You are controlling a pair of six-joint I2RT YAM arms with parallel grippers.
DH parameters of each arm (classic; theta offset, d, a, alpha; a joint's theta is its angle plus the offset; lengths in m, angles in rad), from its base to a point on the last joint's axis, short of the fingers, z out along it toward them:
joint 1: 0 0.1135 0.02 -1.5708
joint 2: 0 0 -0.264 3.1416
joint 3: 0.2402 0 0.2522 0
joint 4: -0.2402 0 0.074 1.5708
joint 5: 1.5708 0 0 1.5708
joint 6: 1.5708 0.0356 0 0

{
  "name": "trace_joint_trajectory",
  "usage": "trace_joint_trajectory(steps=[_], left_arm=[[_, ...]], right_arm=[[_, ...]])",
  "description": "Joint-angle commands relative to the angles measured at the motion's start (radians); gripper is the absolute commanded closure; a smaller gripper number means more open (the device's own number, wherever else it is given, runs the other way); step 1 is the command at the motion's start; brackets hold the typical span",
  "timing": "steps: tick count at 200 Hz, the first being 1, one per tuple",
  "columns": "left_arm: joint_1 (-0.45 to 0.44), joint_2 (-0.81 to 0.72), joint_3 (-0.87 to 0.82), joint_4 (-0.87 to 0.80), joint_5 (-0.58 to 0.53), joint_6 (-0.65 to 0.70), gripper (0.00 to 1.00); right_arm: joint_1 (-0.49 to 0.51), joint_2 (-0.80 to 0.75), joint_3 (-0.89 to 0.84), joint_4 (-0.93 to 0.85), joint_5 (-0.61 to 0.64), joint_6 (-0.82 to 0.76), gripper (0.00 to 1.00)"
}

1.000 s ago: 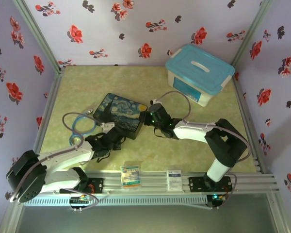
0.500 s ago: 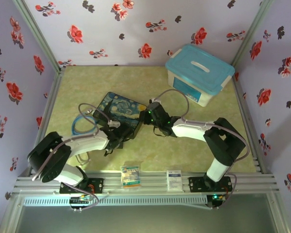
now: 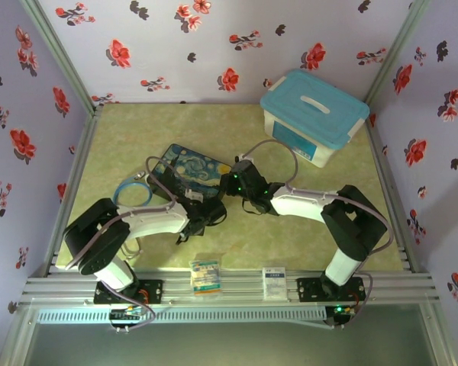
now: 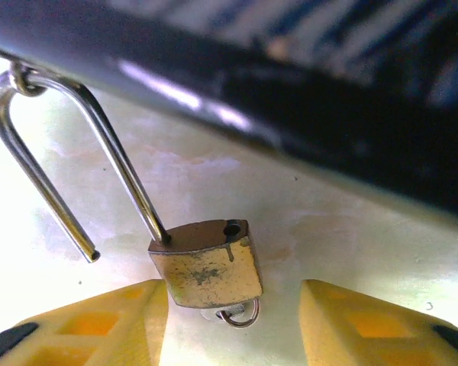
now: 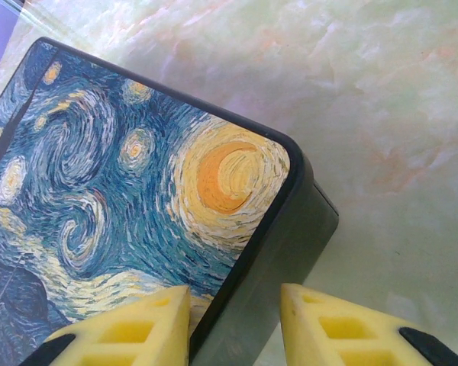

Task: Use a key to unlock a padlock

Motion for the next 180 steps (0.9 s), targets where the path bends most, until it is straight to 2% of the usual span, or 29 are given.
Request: trace_joint_trajectory(steps=[1, 28, 49, 74, 92, 117, 145, 180], left_arm=[[-0.005, -0.071, 0.016, -0.054, -0.007, -0.021, 0.48], [0.003, -0.206, 0.007, -0.028, 0.028, 0.017, 0.31], [0.028, -0.332, 0.014, -0.014, 0.062, 0.069, 0.26], [0.149, -0.467, 0.000, 0.041, 0.176, 0.157, 0.24], [0.260, -0.523, -0.010, 0.088, 0.234, 0.229, 0.20], [0.413, -0.489, 0.030, 0.117, 0.300, 0.324, 0.14], [0.613, -0.424, 0.021, 0.246, 0.400, 0.368, 0.12], [0.694, -0.285, 0.083, 0.351, 0.419, 0.451, 0.08]], right_arm=[[-0.009, -0.011, 0.014, -0.153, 0.060, -0.051, 0.65], [-0.008, -0.060, 0.020, -0.153, 0.037, -0.100, 0.57], [-0.008, -0.110, 0.009, -0.154, 0.036, -0.126, 0.50], [-0.004, -0.169, 0.002, -0.199, 0.048, -0.142, 0.38], [0.019, -0.214, 0.003, -0.249, 0.065, -0.131, 0.37], [0.145, -0.253, 0.009, -0.292, 0.170, -0.113, 0.36], [0.276, -0.193, 0.058, -0.323, 0.173, -0.049, 0.36], [0.378, -0.055, 0.111, -0.271, 0.145, 0.000, 0.37]])
